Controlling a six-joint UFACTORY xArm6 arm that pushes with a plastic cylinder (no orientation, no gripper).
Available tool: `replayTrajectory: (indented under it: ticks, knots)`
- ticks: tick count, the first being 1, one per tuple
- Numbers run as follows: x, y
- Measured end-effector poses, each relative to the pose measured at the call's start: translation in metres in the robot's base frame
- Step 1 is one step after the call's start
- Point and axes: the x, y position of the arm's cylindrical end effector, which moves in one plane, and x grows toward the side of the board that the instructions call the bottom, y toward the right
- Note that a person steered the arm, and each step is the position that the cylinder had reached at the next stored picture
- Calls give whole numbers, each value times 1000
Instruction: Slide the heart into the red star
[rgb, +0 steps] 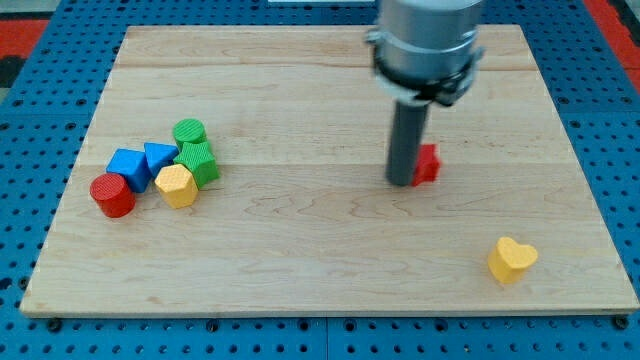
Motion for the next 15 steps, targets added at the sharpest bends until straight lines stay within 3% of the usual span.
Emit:
replayTrajectory:
  ticks: [1, 2, 3, 4, 5, 7, 8, 9, 10, 11, 12, 13, 14, 15]
  knots:
    - [-19, 36]
    - [28, 84]
    - [56, 184]
    - [141, 167]
    - [161, 68]
    - [75, 55]
    - [116, 18]
    - [154, 56]
    - [132, 95]
    - [69, 60]
    - [47, 55]
    - [61, 30]
    - [42, 7]
    - [14, 45]
